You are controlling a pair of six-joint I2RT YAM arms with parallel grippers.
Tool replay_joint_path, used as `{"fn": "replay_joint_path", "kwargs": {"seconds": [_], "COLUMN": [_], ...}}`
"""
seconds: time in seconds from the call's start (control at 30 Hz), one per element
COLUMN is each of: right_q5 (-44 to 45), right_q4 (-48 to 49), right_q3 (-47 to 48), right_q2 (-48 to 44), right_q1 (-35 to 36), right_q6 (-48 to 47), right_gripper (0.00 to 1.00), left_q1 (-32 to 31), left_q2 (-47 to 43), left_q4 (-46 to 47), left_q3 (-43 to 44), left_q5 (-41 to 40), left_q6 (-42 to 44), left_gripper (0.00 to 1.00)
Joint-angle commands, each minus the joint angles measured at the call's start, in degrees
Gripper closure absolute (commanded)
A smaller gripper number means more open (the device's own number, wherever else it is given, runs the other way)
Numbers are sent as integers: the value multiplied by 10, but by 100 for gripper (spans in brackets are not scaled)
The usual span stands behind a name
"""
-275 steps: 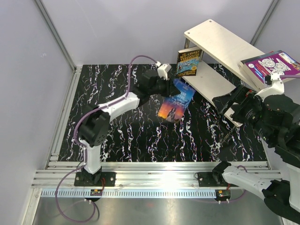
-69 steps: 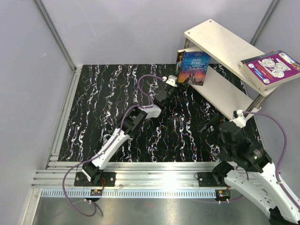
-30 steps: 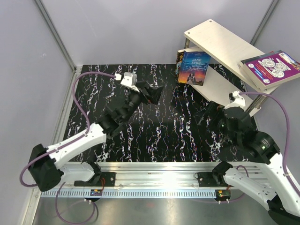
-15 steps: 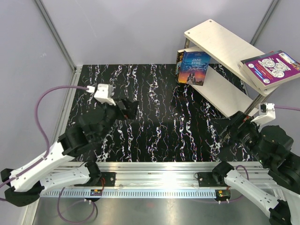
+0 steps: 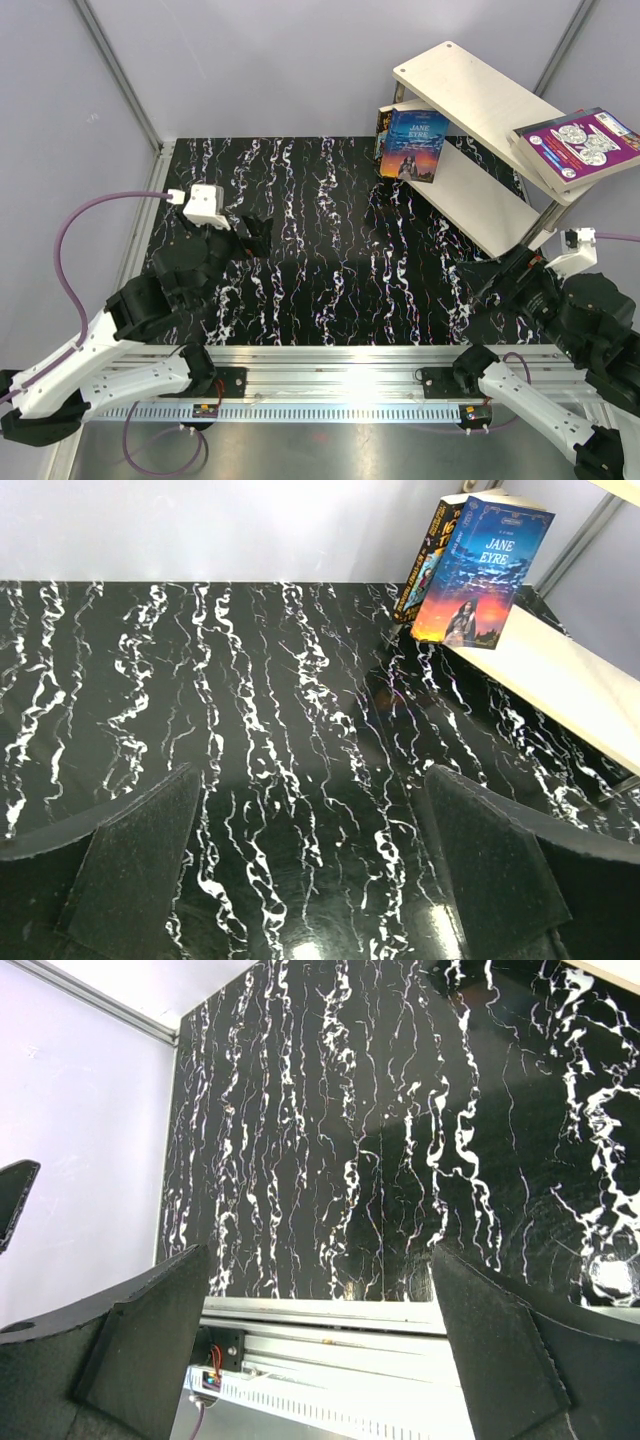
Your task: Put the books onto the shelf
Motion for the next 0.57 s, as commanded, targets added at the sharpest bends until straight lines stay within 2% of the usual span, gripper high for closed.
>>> {"fn": "replay_joint_path", "kwargs": {"seconds": [0.0, 0.53], "right_q5": [17, 44], "right_q4": [-26, -42], "right_q3": [32, 48], "right_q2": [14, 3], "right_q1": [1, 2], "right_q6": [10, 10], "right_gripper": [0, 0], "left_q1": [-1, 11], "left_q2": [-5, 25], "left_q4": [21, 50], "left_q3": [-3, 0], "left_q5": [-20, -22], "left_q6": [31, 76], "left_gripper": [1, 1]}}
